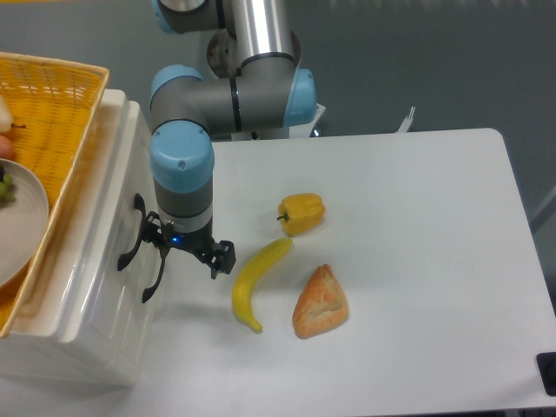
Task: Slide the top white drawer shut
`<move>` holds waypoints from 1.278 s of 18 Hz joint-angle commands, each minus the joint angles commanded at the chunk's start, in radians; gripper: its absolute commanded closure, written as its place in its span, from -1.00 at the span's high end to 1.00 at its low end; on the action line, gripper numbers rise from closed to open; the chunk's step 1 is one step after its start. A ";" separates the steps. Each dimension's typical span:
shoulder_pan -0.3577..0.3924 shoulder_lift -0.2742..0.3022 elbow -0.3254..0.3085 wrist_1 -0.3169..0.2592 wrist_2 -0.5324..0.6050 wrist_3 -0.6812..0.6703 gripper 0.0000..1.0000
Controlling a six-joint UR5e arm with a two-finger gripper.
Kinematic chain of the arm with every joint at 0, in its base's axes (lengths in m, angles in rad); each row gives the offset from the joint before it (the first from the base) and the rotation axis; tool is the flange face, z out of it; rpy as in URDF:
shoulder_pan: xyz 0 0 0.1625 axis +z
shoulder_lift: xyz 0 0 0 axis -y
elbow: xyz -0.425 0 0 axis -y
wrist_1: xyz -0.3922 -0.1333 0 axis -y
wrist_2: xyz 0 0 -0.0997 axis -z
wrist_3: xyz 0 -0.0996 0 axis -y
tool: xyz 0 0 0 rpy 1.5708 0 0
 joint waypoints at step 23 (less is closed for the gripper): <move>0.229 0.044 0.012 -0.006 0.196 0.590 1.00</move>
